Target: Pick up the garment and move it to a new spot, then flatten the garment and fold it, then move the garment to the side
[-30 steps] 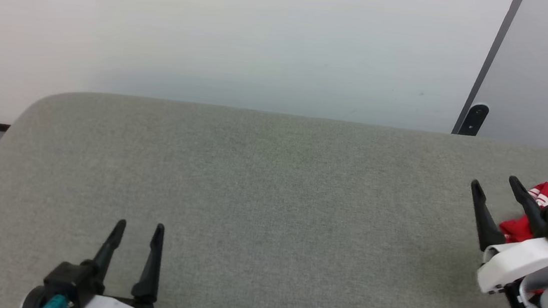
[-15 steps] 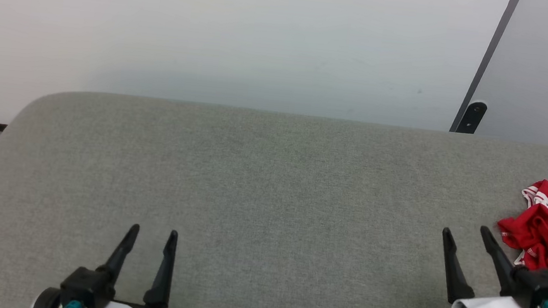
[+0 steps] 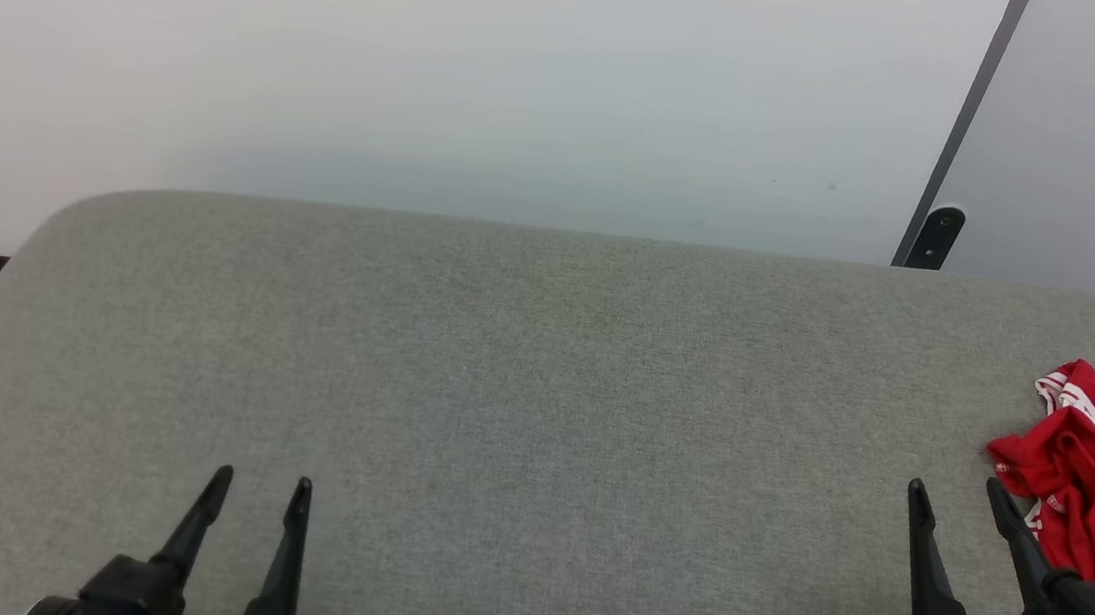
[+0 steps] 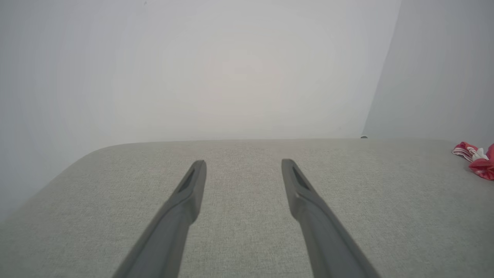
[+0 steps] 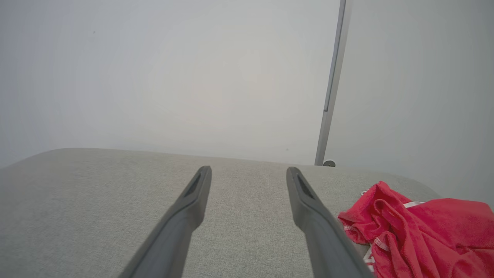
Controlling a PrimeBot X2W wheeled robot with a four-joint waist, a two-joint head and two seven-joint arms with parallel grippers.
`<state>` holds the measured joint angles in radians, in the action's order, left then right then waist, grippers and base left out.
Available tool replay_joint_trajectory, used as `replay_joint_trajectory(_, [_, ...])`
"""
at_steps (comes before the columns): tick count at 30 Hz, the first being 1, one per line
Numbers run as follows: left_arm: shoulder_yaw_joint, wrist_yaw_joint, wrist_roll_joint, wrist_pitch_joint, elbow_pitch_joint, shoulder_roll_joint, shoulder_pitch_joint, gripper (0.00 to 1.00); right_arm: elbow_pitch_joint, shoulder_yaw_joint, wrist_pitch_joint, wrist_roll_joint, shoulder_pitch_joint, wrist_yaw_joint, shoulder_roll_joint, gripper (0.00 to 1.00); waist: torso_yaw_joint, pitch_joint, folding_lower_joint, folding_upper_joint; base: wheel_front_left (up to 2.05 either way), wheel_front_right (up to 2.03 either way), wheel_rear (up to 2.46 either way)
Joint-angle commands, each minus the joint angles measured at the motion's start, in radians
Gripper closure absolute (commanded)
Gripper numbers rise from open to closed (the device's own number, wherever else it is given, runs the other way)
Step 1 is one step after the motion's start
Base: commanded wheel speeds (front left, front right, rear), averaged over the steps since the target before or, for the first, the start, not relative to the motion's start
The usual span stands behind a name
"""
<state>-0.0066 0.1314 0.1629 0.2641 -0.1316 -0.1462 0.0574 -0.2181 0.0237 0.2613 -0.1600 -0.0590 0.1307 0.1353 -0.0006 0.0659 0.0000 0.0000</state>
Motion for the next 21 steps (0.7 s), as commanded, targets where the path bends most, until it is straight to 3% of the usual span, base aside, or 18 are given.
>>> replay_joint_trajectory(1, [0.006, -0.002, 0.004, 0.000, 0.005, -0.002, 0.007, 0.00, 0.007, -0.008, 0.005, 0.001, 0.008, 0.000, -0.004, 0.00, 0.000, 0.000, 0.0000, 0.0000, 0.00, 0.00, 0.00])
replay_joint_trajectory(17, [0.056, -0.003, 0.034, 0.000, -0.046, 0.013, 0.006, 0.00, 0.000, -0.011, 0.005, 0.013, 0.010, 0.000, -0.003, 0.00, -0.015, 0.003, 0.0000, 0.0000, 0.00, 0.00, 0.00])
replay_joint_trajectory(18, [0.059, -0.003, 0.034, 0.000, -0.045, 0.014, 0.005, 1.00, 0.000, -0.011, 0.005, 0.013, 0.010, 0.000, -0.003, 1.00, -0.016, 0.003, 0.0000, 0.0000, 0.00, 0.00, 0.00])
replay_joint_trajectory(21, [0.052, 0.000, 0.032, -0.001, -0.070, 0.023, 0.015, 1.00, -0.024, -0.010, -0.003, 0.011, 0.017, 0.000, -0.007, 1.00, -0.016, 0.003, 0.0000, 0.0000, 0.00, 0.00, 0.00])
